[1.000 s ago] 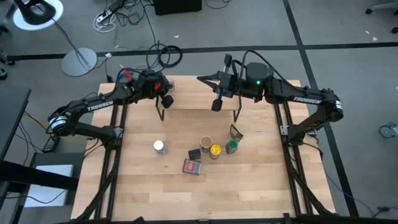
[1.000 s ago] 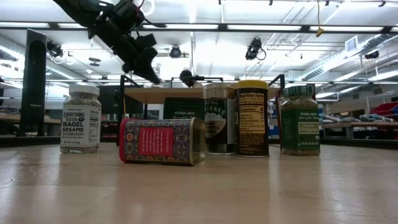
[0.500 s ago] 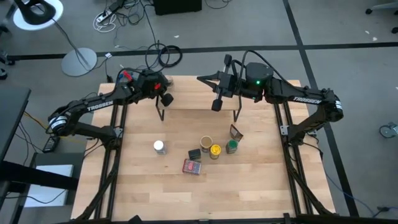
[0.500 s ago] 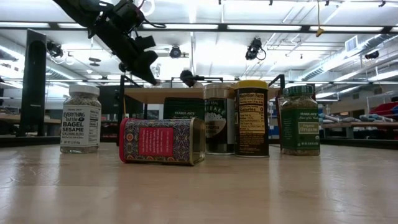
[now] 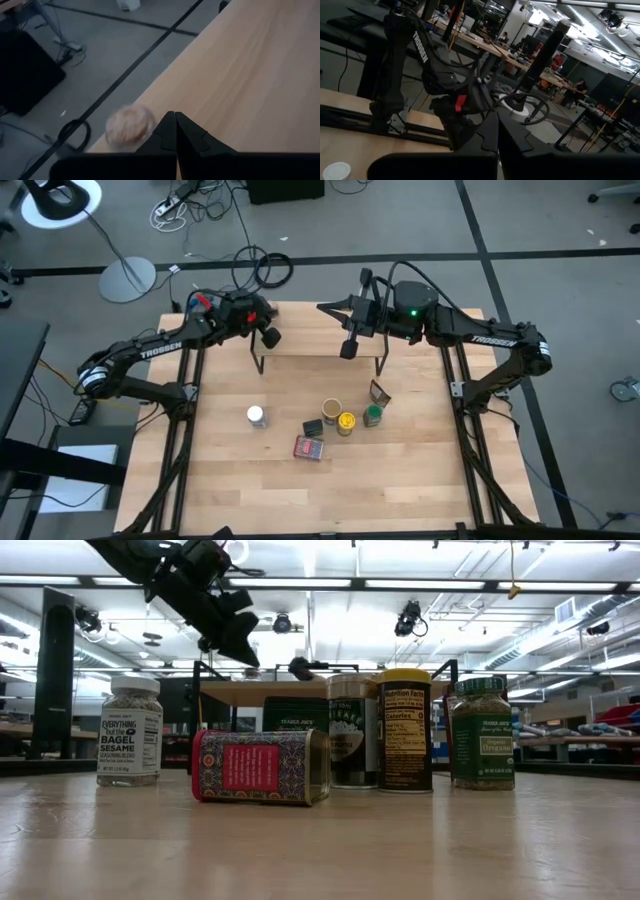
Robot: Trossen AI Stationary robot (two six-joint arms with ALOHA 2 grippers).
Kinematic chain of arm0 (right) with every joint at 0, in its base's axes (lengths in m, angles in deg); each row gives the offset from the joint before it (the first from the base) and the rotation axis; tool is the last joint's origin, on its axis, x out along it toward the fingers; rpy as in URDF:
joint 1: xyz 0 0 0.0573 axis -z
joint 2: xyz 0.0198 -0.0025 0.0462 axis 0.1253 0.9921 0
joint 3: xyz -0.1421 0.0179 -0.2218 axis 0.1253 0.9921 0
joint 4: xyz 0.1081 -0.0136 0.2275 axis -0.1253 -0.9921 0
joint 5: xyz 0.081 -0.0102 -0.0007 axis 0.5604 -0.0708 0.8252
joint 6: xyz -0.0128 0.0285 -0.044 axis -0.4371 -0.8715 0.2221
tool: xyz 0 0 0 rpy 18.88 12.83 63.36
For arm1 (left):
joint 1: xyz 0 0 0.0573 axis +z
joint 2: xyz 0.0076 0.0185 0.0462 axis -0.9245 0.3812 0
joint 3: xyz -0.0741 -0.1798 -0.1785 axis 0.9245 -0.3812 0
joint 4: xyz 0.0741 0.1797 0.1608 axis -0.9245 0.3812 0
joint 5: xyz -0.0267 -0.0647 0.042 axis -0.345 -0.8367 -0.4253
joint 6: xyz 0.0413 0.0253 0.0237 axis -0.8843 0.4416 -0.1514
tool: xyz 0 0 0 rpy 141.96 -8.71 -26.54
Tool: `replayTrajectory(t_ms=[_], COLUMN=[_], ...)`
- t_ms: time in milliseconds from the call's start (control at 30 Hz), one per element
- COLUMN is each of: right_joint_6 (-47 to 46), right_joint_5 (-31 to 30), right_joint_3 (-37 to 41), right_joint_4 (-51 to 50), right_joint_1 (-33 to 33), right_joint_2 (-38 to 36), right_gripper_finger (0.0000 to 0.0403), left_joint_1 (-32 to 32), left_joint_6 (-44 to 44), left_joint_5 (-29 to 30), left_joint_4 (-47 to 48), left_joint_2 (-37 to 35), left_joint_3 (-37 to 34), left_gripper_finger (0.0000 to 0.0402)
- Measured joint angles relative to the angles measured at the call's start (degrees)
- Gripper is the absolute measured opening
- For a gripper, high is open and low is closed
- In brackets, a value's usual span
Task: Shelf spices
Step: Put the orange seasoning bottle on the shelf
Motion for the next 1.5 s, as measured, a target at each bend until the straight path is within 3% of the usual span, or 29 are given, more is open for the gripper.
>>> replayTrajectory(t_ms=[1500], right_joint_6=[-0.75], right_joint_5=[-0.39], right_joint_3=[0.01], right_joint_4=[-0.17], right_joint_1=[-0.74], right_joint_2=[0.00], right_gripper_finger=[0.0001], left_joint_1=[0.48], left_joint_6=[2.92], left_joint_5=[8.20], left_joint_4=[-0.25], left_joint_2=[3.80], left_joint_3=[0.00], left_gripper_finger=[0.0003])
